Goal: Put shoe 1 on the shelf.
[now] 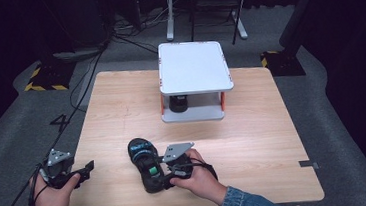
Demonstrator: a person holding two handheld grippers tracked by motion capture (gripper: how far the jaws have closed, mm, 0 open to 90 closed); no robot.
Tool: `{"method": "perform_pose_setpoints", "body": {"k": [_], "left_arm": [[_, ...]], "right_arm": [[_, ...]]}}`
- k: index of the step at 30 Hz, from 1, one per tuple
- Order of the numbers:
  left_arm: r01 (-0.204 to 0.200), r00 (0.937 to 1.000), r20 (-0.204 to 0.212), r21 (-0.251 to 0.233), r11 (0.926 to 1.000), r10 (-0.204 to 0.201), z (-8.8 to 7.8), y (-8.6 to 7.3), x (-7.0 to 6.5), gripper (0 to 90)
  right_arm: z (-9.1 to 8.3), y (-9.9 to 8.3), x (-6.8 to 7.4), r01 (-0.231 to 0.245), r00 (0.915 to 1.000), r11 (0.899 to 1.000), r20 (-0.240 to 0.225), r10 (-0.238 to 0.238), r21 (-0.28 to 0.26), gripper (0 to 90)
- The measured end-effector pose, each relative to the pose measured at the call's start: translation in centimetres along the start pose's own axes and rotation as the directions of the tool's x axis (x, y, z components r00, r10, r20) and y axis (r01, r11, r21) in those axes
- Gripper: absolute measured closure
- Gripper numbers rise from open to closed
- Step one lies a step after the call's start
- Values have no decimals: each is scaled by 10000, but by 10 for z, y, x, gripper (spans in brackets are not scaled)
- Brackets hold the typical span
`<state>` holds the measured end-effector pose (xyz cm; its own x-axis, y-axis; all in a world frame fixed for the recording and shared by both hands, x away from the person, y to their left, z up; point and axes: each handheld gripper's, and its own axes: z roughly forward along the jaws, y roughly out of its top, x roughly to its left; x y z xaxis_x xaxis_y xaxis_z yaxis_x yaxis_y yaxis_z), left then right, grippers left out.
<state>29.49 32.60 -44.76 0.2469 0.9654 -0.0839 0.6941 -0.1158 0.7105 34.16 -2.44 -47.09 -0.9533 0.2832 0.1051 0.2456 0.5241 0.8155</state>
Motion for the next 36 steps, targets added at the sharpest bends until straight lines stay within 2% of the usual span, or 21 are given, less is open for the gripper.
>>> {"method": "perform_pose_setpoints", "body": {"k": [2,4,8,12,16,18,25,33,36], "left_arm": [[-13,10000,8,10,10000,13,0,1,-1,278],[-44,10000,37,9,10000,44,1,1,-3,278],[-109,9999,94,64,9999,109,1,1,-3,278],[-60,10000,21,10,10000,60,1,0,-1,278],[26,10000,26,6,10000,-26,1,-1,0,278],[25,10000,-2,-6,10000,-25,1,-1,1,278],[-26,10000,49,21,10000,26,3,1,1,278],[-139,9996,231,-13,9999,140,11,9,-3,278],[-186,9993,332,28,9998,185,13,12,-5,278]], "right_arm": [[-4,1,-2,242,9996,9997,-151,-241,75,587],[-6,0,-4,332,9994,9994,-130,-331,106,679],[-8,-2,-6,556,9984,9984,101,-557,132,756],[-8,-2,-4,908,9954,9958,286,-911,127,782],[-10,0,-3,1536,9867,9881,523,-1537,63,794],[-14,2,-3,1683,9839,9857,631,-1672,-109,796],[-33,8,-8,1677,9829,9836,885,-1616,-659,799],[-63,10,-22,1285,9819,9841,1547,-1090,-1225,798],[-75,9,-29,1130,9789,9838,1852,-862,-1393,798]]}}
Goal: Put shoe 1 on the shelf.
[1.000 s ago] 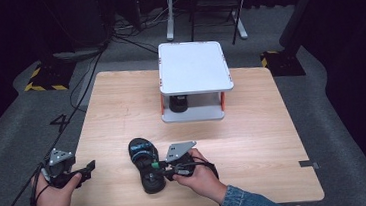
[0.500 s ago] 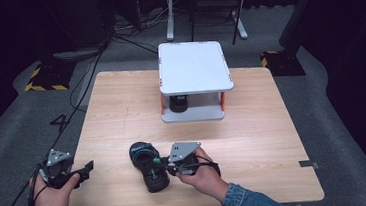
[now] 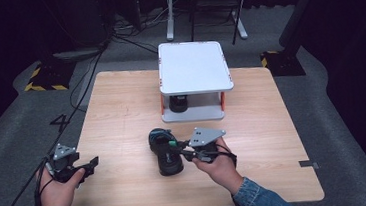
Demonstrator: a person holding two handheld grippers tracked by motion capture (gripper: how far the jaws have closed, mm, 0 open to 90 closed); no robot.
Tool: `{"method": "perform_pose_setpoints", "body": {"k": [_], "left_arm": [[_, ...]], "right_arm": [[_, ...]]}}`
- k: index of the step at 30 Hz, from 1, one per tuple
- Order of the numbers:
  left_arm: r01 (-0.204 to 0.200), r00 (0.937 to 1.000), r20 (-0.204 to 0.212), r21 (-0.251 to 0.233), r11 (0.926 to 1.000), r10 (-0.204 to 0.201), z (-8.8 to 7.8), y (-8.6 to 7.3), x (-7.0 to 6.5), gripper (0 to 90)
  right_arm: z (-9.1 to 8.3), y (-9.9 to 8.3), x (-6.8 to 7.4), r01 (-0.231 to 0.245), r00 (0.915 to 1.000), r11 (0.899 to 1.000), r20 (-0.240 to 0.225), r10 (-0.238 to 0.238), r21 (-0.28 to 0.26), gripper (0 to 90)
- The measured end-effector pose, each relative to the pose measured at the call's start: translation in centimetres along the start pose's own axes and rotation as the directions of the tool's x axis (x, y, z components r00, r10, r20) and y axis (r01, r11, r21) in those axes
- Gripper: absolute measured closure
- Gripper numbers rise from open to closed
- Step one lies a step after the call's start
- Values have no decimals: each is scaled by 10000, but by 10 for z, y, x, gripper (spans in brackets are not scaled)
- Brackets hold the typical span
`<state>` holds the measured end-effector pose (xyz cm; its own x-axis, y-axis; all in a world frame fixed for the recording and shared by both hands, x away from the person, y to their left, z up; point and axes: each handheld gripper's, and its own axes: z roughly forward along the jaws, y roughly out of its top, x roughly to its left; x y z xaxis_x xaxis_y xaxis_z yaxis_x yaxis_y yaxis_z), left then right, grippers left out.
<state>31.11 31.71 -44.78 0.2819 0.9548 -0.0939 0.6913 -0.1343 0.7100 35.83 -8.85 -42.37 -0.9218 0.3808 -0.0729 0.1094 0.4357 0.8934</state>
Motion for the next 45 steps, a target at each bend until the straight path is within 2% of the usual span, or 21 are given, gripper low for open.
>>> {"method": "perform_pose_setpoints", "body": {"k": [5,13,19,22,25,30,33,36,42,45], "left_arm": [[-141,9998,127,-17,9999,141,8,8,-3,278],[-435,9984,361,1,9991,434,18,18,-10,277],[-404,9985,379,-22,9992,405,17,19,-10,277],[-416,9984,383,-19,9991,417,18,19,-10,277],[-390,9985,387,-17,9992,391,18,19,-10,277],[-415,9984,378,23,9991,414,18,18,-9,277],[-382,9986,354,12,9993,381,16,17,-8,277],[-311,9989,338,8,9995,310,16,16,-8,278],[-321,9990,325,30,9995,320,17,16,-9,278],[-371,9988,328,61,9993,369,17,16,-9,278]], "right_arm": [[-20,-2,-14,-265,9978,9994,598,277,-206,797],[-49,-10,-35,-661,9853,9971,1550,714,-389,797],[-64,-18,-53,-979,9680,9941,2276,1058,-456,796],[-71,-25,-65,-1183,9540,9919,2720,1265,-462,796],[-75,-31,-74,-1299,9437,9906,3011,1367,-424,796],[-79,-48,-92,-1589,9209,9869,3561,1586,-287,795],[-78,-55,-99,-1595,9151,9871,3735,1522,-114,794],[-77,-59,-102,-1426,9146,9898,3822,1320,-7,793],[-74,-63,-106,-1149,9242,9933,3651,1125,-151,793],[-73,-63,-106,-1023,9261,9945,3629,1027,-204,792]]}}
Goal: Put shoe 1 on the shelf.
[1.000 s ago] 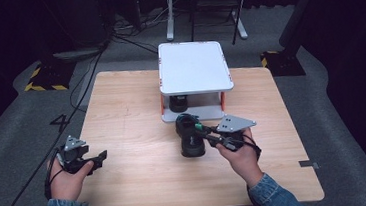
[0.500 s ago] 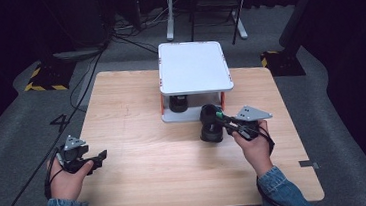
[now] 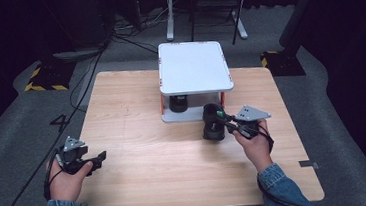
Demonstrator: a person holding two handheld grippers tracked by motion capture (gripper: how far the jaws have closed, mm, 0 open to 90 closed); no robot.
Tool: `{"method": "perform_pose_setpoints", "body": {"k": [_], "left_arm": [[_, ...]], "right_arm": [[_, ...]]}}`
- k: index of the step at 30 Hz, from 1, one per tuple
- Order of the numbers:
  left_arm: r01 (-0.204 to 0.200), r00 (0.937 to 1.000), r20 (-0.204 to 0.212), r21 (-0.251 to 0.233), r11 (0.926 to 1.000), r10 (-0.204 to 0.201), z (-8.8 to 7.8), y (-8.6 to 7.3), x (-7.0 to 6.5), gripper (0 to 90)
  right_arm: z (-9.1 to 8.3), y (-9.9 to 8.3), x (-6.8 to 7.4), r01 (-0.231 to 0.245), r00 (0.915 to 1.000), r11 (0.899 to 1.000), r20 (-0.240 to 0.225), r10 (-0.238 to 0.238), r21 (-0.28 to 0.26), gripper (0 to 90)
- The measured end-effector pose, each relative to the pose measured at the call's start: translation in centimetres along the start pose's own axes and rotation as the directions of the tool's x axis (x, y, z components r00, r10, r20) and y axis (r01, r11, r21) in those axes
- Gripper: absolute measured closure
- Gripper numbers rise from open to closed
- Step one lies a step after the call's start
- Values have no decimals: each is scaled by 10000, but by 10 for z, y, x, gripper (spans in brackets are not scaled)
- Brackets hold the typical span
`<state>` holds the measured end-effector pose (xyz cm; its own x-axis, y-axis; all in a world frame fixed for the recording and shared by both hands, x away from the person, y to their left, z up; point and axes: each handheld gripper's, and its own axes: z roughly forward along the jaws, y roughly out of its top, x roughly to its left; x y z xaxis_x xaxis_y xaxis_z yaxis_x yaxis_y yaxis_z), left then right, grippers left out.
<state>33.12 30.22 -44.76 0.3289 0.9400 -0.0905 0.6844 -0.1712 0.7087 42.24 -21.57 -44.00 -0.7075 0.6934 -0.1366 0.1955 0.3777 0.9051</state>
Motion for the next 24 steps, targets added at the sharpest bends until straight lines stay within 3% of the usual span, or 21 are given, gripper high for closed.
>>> {"method": "perform_pose_setpoints", "body": {"k": [5,9,13,18,21,24], "left_arm": [[14,10000,28,62,10000,-14,1,-1,-1,277],[8,10000,-4,63,10000,-8,2,-1,-1,278],[-16,10000,12,15,10000,16,0,0,-1,278],[-99,9999,101,42,9999,99,2,3,-3,277],[-164,9998,117,24,9999,163,3,4,-4,277],[-100,9998,192,-7,9999,100,5,7,-5,277]], "right_arm": [[5,-1,2,301,9993,9993,-196,-305,-215,792],[11,-6,3,139,9992,9998,-363,-145,-172,791],[10,-10,2,-86,9992,9977,-374,112,670,788],[12,-15,8,-442,9953,9896,-793,555,1370,775],[13,-17,13,-356,9946,9844,-902,517,1723,754],[11,-17,15,-353,9943,9792,-912,544,1998,650]]}}
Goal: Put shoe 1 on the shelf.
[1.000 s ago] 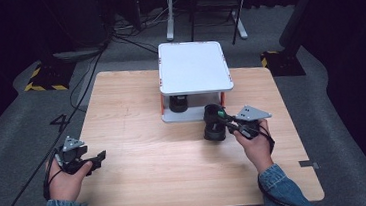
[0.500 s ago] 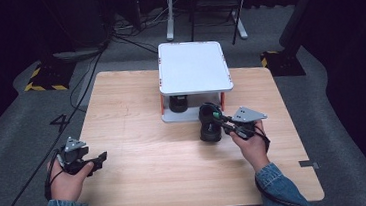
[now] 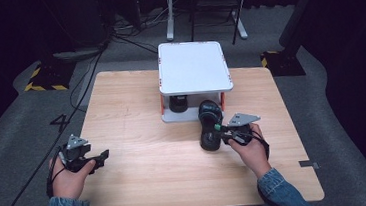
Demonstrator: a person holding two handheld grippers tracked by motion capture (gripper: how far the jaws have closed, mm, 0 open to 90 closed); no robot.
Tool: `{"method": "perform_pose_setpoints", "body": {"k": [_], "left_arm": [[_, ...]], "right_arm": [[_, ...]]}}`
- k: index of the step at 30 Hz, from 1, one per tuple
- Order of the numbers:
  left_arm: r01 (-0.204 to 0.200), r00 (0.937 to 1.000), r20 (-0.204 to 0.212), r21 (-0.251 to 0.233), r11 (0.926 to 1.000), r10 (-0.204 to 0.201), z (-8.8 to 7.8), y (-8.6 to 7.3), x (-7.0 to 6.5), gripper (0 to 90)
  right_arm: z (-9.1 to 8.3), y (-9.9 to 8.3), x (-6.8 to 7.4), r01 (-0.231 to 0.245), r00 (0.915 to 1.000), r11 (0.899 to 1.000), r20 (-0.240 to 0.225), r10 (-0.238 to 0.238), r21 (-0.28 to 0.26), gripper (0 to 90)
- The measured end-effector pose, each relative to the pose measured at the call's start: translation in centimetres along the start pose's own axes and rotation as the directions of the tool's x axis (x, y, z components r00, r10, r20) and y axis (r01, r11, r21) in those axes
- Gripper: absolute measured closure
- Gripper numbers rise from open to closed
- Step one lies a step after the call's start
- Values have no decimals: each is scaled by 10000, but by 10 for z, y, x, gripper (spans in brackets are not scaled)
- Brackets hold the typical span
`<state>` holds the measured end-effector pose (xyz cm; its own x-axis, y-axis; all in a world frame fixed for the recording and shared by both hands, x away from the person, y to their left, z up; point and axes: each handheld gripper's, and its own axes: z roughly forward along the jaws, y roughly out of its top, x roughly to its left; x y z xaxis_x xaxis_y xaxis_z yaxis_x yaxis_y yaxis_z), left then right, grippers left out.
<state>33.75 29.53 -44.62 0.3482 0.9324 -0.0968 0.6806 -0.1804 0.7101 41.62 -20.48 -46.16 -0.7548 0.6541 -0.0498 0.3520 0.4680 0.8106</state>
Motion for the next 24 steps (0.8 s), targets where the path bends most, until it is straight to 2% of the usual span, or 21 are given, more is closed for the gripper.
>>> {"method": "perform_pose_setpoints", "body": {"k": [1,2,3,4,5,6,9,14,16,18,19,20,21,22,24], "left_arm": [[0,10000,0,0,10000,0,0,0,0,276],[-2,10000,25,23,10000,2,2,2,0,277],[-2,10000,25,23,10000,2,2,2,0,277],[-85,9999,65,20,10000,85,4,4,0,276],[-85,9999,65,20,10000,85,4,4,0,276],[-107,9999,113,8,9999,107,6,6,-2,276],[-162,9996,210,29,9999,161,9,8,-3,275],[-170,9994,293,82,9998,167,14,11,-5,275],[-230,9993,306,53,9997,228,15,13,-6,274],[-262,9991,339,68,9996,260,16,14,-7,274],[-289,9989,358,66,9996,286,16,14,-7,274],[-278,9990,355,46,9996,276,17,16,-8,273],[-278,9990,355,46,9996,276,17,16,-8,274],[-313,9989,363,37,9995,311,18,17,-9,274],[-345,9986,400,24,9994,344,19,19,-11,273]], "right_arm": [[0,0,0,0,10000,10000,0,0,0,650],[-1,0,1,-127,9998,9999,-143,128,72,556],[-1,0,1,-127,9998,9999,-143,128,72,556],[-3,0,3,-199,9997,9998,-109,199,40,473],[-3,0,3,-199,9997,9998,-109,199,40,473],[-6,2,6,-211,9998,9998,28,211,-66,406],[-13,5,7,-402,9991,9987,98,405,-317,348],[-28,10,8,-599,9979,9973,231,610,-436,337],[-39,13,11,-761,9968,9965,235,769,-345,379],[-43,14,14,-874,9961,9962,134,874,-33,477],[-43,14,14,-874,9961,9962,134,874,-33,477],[-45,13,19,-827,9962,9956,-235,838,432,633],[-45,13,19,-827,9962,9956,-235,838,432,633],[-42,10,26,-788,9947,9912,-567,852,1060,700],[-38,7,30,-794,9928,9842,-762,923,1581,712]]}}
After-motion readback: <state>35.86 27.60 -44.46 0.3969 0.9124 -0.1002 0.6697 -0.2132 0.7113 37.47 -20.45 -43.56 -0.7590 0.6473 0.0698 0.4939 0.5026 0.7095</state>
